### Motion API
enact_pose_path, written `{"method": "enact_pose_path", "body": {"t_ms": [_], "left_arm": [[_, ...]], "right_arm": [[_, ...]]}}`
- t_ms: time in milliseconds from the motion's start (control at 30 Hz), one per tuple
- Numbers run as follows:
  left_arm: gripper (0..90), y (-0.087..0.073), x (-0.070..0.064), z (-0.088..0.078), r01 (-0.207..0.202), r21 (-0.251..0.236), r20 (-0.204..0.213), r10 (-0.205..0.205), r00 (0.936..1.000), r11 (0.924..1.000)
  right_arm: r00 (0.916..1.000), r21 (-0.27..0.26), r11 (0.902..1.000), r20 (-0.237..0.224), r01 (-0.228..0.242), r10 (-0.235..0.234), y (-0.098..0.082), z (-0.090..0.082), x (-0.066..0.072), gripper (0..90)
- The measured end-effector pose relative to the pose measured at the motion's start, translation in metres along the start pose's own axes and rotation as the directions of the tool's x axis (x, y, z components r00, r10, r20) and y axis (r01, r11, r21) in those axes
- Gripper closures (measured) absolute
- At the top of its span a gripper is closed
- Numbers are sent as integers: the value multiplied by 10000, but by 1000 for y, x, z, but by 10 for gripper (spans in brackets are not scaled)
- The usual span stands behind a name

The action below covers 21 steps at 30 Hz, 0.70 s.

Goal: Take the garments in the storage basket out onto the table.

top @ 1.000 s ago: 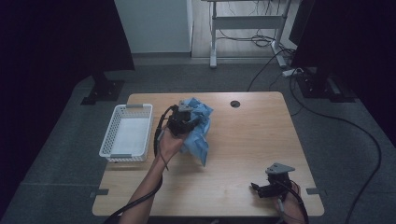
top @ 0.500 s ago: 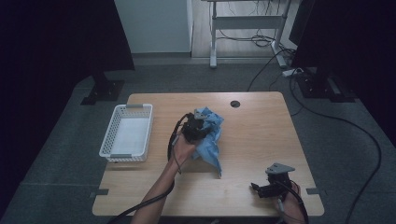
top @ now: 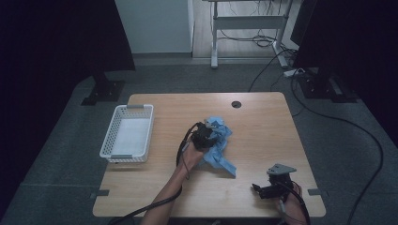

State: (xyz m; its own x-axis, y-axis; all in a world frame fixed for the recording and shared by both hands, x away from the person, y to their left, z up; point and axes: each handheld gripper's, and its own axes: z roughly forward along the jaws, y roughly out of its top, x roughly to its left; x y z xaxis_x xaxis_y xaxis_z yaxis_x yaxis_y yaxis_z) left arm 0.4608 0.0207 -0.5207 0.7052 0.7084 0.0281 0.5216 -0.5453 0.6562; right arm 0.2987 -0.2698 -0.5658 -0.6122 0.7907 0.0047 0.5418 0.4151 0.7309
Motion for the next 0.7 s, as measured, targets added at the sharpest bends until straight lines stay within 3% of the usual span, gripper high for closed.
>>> {"method": "enact_pose_path", "body": {"t_ms": [133, 333, 433, 567, 700], "left_arm": [[596, -4, 0, 10, 21, 216, 86, -23, 10000, 9998], [281, -5, 7, 16, 464, 287, 593, -480, 9971, 9985], [128, -5, 8, 12, 447, 194, 699, -459, 9965, 9988], [89, -1, 8, 1, 146, 144, 733, -156, 9972, 9998], [84, 3, 10, -14, 169, -105, 794, -160, 9967, 9998]], "right_arm": [[10000, 0, 10000, -4, 5, -5, 0, 0, 0, 25], [10000, 1, 10000, -8, 5, -5, 0, 0, 0, 25], [10000, 1, 10000, -5, 4, -4, 0, 0, 0, 25], [10000, 0, 10000, -9, 8, -8, 0, 0, 0, 25], [10000, 2, 10000, -10, 14, -14, 0, 0, 0, 25]]}}
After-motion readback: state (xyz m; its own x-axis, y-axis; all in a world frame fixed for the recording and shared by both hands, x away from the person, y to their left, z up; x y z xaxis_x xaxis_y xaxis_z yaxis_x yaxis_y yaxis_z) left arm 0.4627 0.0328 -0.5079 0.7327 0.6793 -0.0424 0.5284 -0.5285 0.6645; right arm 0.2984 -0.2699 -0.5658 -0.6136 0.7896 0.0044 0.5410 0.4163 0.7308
